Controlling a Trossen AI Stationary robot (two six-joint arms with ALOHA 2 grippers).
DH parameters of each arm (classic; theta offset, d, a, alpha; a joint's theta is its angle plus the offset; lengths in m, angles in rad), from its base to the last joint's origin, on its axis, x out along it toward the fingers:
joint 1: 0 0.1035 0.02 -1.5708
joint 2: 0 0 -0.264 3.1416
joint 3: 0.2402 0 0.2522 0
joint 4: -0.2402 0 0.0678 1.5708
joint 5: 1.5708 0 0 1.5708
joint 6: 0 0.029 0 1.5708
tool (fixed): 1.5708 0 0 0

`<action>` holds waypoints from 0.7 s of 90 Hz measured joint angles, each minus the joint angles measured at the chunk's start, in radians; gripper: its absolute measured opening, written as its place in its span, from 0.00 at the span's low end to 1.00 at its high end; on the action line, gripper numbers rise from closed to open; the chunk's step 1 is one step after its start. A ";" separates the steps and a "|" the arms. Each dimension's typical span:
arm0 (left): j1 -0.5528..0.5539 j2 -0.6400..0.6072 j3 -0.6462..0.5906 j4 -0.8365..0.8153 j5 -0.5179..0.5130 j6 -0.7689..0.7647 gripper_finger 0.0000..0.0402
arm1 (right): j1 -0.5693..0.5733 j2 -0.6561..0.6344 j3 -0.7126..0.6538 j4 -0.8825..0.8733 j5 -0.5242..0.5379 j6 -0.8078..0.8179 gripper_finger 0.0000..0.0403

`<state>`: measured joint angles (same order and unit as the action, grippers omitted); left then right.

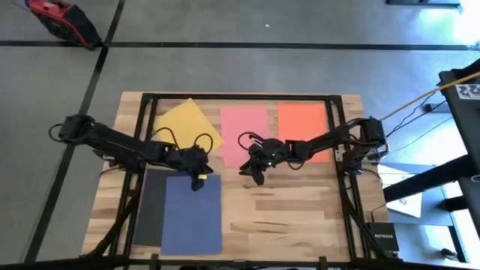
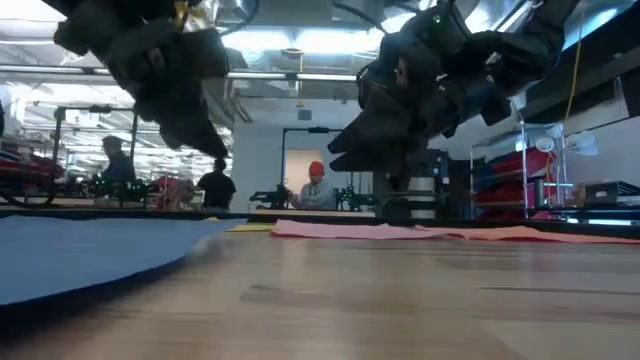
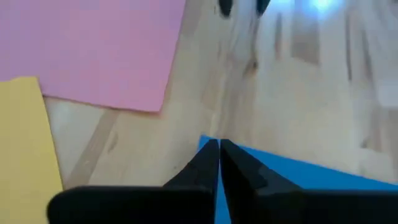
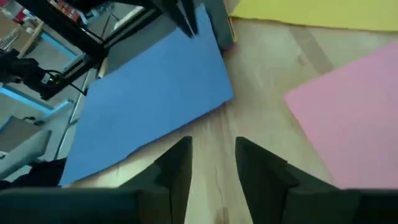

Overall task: Organize paper
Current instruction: Move the blue paper from bottom left to bottom right table

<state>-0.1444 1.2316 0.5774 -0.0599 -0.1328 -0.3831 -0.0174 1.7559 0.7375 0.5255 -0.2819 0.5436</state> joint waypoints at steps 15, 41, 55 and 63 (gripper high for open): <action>-0.006 -0.021 0.000 0.005 0.017 0.016 0.00 | 0.012 0.025 0.039 -0.001 0.000 -0.011 0.28; -0.009 0.039 -0.001 -0.016 0.190 0.113 0.02 | 0.017 0.029 0.084 -0.041 0.000 -0.076 0.28; -0.006 0.115 -0.001 -0.002 0.272 0.090 0.11 | 0.018 0.029 0.090 -0.078 0.001 -0.081 0.28; -0.027 0.169 -0.001 0.022 0.300 0.109 0.13 | 0.018 0.029 0.089 -0.090 0.014 -0.095 0.28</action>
<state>-0.1717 1.4001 0.5762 -0.0383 0.1670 -0.2742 0.0006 1.7847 0.8268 0.4350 -0.2676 0.4484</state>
